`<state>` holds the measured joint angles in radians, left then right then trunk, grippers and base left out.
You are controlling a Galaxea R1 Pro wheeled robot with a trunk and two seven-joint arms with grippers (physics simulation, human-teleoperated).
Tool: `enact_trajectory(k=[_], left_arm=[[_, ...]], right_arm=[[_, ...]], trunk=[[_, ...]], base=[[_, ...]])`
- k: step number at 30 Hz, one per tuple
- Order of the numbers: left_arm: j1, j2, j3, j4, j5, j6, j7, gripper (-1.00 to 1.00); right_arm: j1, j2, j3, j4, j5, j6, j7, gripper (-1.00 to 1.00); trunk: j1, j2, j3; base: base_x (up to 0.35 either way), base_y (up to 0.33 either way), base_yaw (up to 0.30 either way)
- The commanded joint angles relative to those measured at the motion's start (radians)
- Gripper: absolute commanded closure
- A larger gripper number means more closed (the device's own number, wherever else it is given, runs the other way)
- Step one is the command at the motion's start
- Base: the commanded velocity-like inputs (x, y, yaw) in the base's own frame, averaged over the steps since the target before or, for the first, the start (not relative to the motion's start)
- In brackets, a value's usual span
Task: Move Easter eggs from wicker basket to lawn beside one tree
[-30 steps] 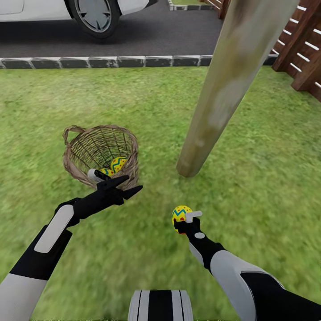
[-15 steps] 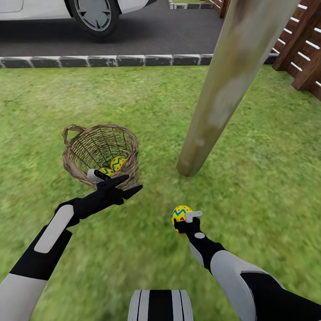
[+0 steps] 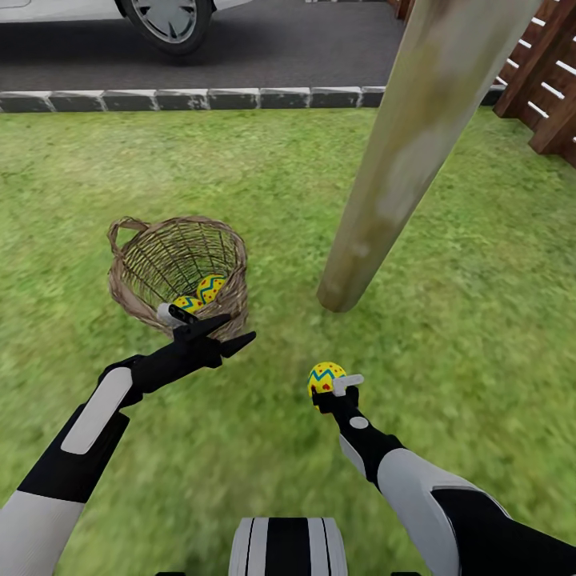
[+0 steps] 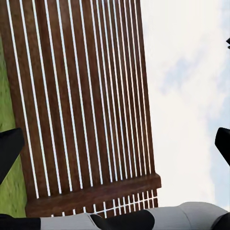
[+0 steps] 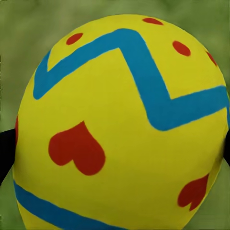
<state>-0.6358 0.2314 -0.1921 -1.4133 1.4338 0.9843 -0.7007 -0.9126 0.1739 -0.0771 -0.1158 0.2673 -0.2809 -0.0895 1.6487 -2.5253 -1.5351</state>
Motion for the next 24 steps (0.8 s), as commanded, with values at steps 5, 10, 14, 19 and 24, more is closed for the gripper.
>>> enact_trajectory(k=[5, 10, 14, 19, 24], left_arm=[[-0.001, 0.001, -0.002, 0.001, 0.002, 0.004, -0.003, -1.00], [-0.001, 0.000, -0.001, 0.001, 0.002, 0.004, -0.003, -1.00], [-0.001, 0.000, -0.002, -0.001, 0.002, 0.004, -0.003, -1.00], [-0.001, 0.000, -0.002, -0.001, 0.002, 0.005, -0.003, -1.00], [0.000, 0.000, -0.002, 0.000, 0.001, 0.005, -0.002, -1.00]], right_arm=[[0.000, 0.001, -0.012, 0.005, 0.006, 0.077, 0.000, 1.00], [0.000, 0.001, -0.012, 0.005, 0.006, 0.075, 0.001, -1.00], [0.000, 0.001, -0.012, 0.005, 0.006, 0.075, 0.001, -1.00], [0.000, 0.001, -0.012, 0.005, 0.006, 0.073, 0.001, -1.00], [0.000, 0.001, -0.012, 0.004, 0.006, 0.070, 0.001, -1.00]], trunk=[[0.000, 0.000, -0.001], [0.000, 0.000, -0.001], [-0.002, 0.001, 0.015], [-0.004, 0.002, 0.034], [-0.006, 0.003, 0.053]], base=[[0.000, 0.000, 0.000], [0.000, 0.000, 0.000], [0.000, 0.000, 0.000], [0.000, 0.000, 0.000], [0.000, 0.000, 0.000]])
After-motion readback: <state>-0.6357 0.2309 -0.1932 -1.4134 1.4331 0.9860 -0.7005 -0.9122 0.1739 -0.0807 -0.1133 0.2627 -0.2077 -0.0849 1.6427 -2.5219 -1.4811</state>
